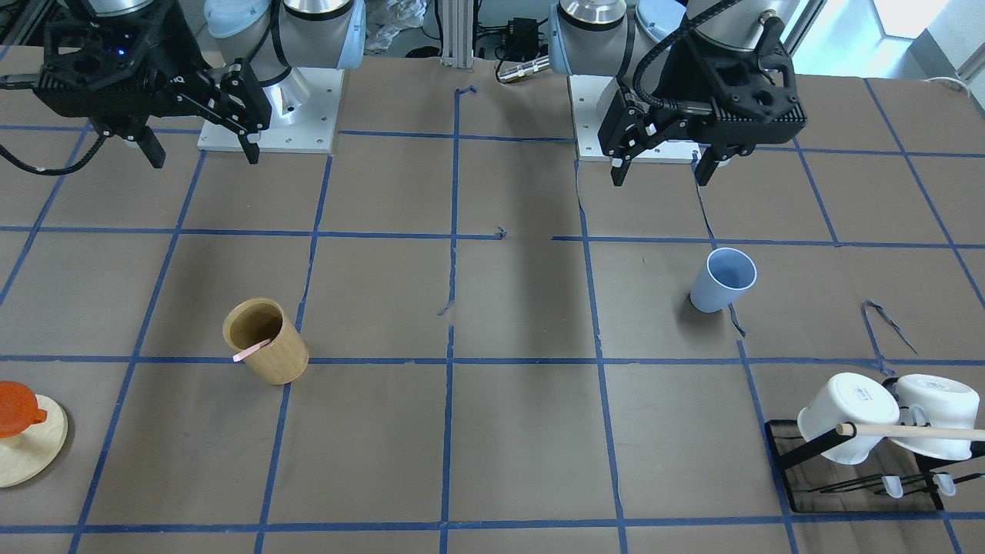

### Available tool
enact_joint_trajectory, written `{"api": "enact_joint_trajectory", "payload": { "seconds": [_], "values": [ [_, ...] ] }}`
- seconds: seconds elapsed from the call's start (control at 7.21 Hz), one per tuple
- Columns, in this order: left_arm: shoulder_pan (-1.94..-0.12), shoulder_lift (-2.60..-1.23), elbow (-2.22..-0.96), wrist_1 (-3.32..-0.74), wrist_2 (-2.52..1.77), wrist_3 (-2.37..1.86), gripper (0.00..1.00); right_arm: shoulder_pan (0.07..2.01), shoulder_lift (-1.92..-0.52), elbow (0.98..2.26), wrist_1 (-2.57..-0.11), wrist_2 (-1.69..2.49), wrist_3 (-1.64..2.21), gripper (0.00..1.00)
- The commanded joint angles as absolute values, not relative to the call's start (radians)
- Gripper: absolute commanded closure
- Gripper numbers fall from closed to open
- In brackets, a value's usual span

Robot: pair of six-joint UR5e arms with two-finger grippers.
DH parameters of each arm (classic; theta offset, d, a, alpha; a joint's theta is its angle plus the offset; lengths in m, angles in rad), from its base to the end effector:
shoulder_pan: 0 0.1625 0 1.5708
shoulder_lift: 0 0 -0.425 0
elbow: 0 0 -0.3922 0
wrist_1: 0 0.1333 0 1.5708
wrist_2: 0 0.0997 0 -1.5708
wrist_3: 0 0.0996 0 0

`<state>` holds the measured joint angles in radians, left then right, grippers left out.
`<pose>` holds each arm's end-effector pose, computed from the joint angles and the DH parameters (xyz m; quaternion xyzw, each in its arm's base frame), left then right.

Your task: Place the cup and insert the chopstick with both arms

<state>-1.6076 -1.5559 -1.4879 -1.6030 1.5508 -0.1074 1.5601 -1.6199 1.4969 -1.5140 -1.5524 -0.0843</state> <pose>-0.1532 -0.4847 0.5329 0.0349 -0.9988 0.0320 0.0123 0.1301 -0.4759 0.5423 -0.0371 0.9987 -0.0335 0.0076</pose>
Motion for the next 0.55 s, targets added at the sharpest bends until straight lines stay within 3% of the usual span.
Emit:
{"api": "enact_joint_trajectory", "payload": {
  "seconds": [0.0,0.42],
  "values": [
    [-1.608,-1.555,-1.488,-1.603,1.551,-0.107,0.0,1.56,-1.62,1.499,-1.514,-1.552,-0.083,0.0],
    [-1.606,-1.554,-1.489,-1.603,1.551,-0.103,0.0,1.56,-1.62,1.503,-1.514,-1.551,-0.084,0.0]
  ]
}}
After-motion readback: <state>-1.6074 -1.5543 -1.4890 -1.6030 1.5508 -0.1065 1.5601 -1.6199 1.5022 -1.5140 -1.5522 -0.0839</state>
